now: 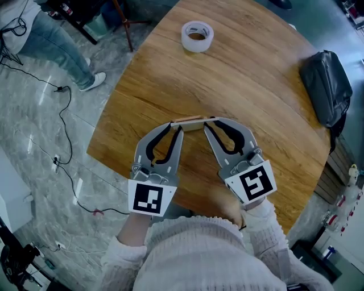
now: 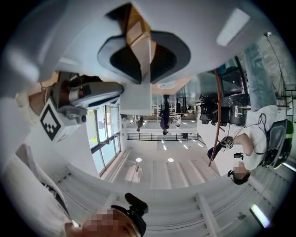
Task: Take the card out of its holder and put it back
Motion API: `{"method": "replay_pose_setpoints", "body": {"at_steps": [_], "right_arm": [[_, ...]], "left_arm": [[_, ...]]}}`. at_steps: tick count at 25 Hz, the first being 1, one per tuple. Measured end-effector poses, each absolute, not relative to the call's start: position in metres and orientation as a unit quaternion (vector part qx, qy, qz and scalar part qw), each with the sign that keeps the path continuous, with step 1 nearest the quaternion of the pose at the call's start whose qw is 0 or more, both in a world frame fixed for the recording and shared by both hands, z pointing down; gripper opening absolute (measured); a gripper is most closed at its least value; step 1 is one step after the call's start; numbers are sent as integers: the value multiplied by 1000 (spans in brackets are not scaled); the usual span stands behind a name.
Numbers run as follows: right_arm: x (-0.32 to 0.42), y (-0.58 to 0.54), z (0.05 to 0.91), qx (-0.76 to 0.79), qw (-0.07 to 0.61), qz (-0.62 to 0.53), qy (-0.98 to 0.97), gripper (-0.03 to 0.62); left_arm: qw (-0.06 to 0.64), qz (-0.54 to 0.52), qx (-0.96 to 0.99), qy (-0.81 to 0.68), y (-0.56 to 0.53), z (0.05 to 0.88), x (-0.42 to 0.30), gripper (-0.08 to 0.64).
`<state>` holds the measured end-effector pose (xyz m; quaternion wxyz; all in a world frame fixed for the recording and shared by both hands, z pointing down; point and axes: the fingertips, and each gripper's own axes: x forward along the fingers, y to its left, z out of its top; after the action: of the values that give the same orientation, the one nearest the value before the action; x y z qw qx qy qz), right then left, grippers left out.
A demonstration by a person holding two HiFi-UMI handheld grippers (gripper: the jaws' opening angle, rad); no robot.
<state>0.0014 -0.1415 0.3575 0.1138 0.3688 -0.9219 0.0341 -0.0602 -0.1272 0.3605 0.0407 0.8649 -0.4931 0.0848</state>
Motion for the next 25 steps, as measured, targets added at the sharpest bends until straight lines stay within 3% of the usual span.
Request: {"method": "replay_pose_setpoints", "body": {"at_steps": [7,25], "right_arm": [[5,-150,374,370,125,53,-919,49],[7,-151,388,360,136,70,-920,51]], "left_arm": [[19,114,872,-476,-135,375,-56,52],[63,94,865,-489,-134,388,-57,51]]}}
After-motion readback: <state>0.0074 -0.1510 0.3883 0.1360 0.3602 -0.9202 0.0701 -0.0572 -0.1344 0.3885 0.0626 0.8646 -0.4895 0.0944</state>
